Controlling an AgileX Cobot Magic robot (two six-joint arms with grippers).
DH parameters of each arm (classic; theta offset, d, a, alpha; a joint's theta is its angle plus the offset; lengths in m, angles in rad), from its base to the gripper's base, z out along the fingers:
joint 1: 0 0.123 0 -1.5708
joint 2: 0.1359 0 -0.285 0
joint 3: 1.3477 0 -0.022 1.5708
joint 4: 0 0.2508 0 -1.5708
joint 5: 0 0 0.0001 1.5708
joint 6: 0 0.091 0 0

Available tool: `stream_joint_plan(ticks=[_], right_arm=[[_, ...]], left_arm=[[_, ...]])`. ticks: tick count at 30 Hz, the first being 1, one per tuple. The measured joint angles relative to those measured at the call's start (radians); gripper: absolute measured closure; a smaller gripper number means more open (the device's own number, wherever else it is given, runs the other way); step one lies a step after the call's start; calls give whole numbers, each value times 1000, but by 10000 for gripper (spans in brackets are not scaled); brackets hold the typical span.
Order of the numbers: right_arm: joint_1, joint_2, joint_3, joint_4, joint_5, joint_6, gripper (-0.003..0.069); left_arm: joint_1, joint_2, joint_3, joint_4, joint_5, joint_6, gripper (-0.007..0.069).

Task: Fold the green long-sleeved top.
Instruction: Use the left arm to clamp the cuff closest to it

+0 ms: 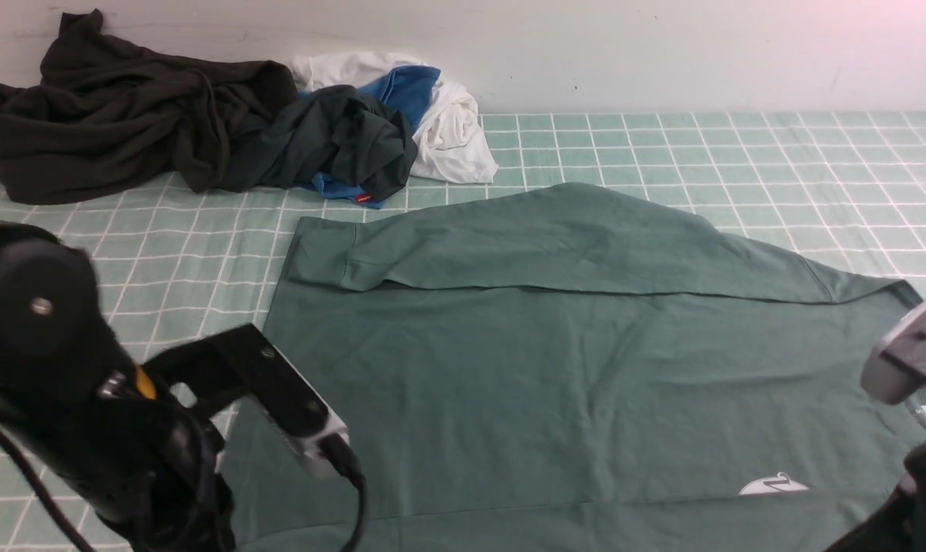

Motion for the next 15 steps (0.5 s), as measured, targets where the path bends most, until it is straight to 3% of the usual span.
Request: stream_joint_plan(ticks=[9, 15], right_arm=[[19, 12, -1, -38, -58, 18, 673], [22, 13, -2, -38, -87, 18, 673]], left_arm=[[-52, 251, -11, 74, -131, -107, 205], [-52, 332, -12, 93, -214, -116, 198]])
